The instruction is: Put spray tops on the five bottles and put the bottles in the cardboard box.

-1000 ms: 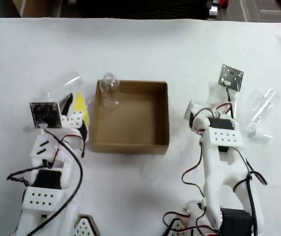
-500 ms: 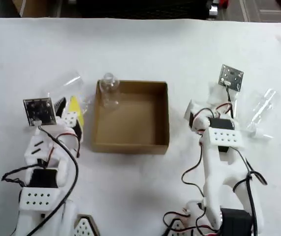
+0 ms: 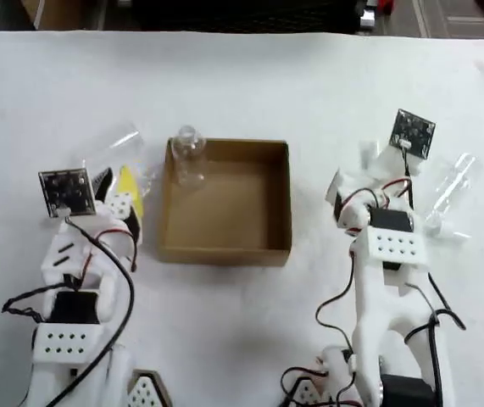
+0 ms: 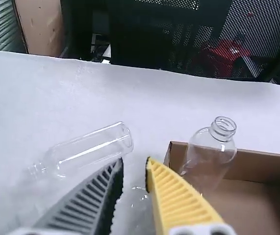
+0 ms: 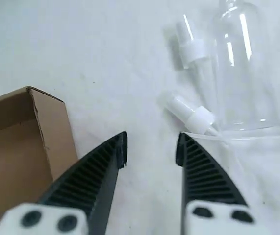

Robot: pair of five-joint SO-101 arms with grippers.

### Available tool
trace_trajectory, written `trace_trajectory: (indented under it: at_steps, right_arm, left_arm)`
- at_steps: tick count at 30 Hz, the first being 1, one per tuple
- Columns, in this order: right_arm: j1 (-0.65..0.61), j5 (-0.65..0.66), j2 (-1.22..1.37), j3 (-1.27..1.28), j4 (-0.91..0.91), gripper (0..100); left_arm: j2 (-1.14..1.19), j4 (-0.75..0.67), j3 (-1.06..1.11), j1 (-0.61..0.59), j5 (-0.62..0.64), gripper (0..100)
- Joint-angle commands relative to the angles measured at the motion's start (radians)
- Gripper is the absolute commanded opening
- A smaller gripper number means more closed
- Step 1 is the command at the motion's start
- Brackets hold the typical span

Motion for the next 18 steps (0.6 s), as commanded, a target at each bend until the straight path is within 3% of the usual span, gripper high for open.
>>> trace_trajectory:
  at_steps: [1,3,10,18]
  right_arm:
    - [0.002,-0.003,-0.033,-0.009,-0.012,9.8]
    - [0.007,-0.006,-0.033,-0.009,-0.018,0.8]
    - [0.084,-0.011,-0.041,-0.018,-0.019,20.2]
    - [0.209,-0.180,-0.031,-0.048,-0.010,23.0]
  left_arm:
    - [-0.002,0.003,-0.064,-0.002,0.006,8]
    - [-0.002,0.003,-0.064,-0.002,0.006,8]
    - [-0.002,0.003,-0.066,-0.002,0.006,8]
    - [-0.002,0.003,-0.066,-0.002,0.005,8]
